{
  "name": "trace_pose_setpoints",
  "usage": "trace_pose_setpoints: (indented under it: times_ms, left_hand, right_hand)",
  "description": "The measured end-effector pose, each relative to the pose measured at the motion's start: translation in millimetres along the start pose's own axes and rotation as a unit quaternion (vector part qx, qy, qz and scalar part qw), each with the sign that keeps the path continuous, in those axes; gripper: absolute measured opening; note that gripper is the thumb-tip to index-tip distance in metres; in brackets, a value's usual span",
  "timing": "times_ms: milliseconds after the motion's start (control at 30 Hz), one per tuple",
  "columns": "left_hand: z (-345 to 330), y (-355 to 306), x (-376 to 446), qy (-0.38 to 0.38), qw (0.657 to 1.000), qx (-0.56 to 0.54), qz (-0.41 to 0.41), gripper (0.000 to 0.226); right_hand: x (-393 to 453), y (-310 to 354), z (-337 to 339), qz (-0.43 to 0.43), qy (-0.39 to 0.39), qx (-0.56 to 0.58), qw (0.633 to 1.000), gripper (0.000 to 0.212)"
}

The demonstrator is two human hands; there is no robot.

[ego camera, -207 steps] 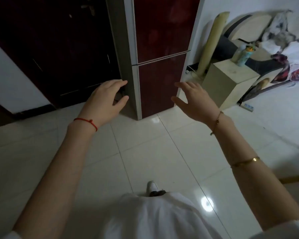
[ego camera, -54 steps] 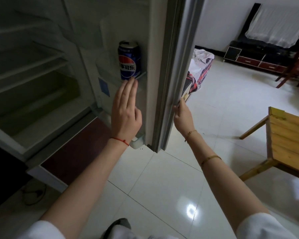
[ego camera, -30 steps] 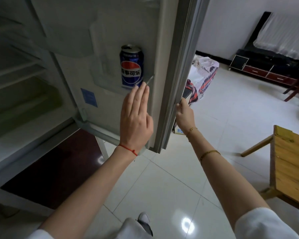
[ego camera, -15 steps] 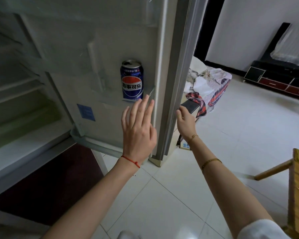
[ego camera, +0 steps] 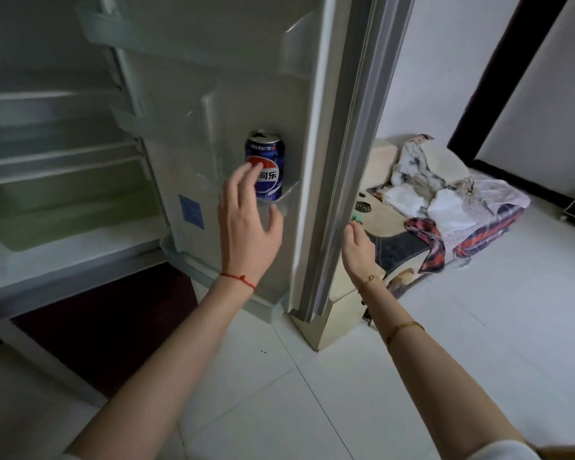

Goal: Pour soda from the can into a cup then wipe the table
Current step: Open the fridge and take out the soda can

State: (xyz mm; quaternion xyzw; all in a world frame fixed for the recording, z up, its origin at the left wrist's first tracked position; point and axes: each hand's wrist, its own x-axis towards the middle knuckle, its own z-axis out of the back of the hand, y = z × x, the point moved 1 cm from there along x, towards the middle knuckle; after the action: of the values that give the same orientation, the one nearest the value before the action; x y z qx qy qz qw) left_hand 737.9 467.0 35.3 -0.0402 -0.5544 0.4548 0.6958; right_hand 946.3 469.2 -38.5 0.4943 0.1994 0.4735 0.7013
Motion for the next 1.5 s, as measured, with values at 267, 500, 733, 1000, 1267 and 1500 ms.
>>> trace_pose_setpoints:
  times_ms: [267, 500, 733, 1000, 1267, 1500]
  left_hand:
    - [-6, 18, 66, 0.086, 0.971, -0.061, 0.214, 0.090]
    - [-14, 24, 83, 0.120, 0.966, -0.066, 0.221, 0.077]
    - [-15, 24, 86, 0.094, 0.966, -0.081, 0.228, 0.058]
    - [3, 18, 85, 0.019, 0.955, -0.163, 0.248, 0.067]
    - [38, 5, 80, -0.003, 0.947, -0.212, 0.240, 0.063]
    - [73, -7, 54, -0.002, 0.946, -0.219, 0.239, 0.061]
  right_hand:
    - [5, -7, -4, 0.000, 0.010, 0.048, 0.999, 0.029]
    - [8, -12, -5, -0.001, 0.005, 0.059, 0.998, 0.030]
    - [8, -13, -4, 0.012, 0.000, 0.063, 0.998, 0.028]
    - [7, -15, -5, 0.015, 0.000, 0.062, 0.998, 0.024]
    - [4, -15, -3, 0.014, 0.016, 0.058, 0.998, 0.026]
    - [-4, -15, -3, 0.038, 0.016, 0.050, 0.998, 0.029]
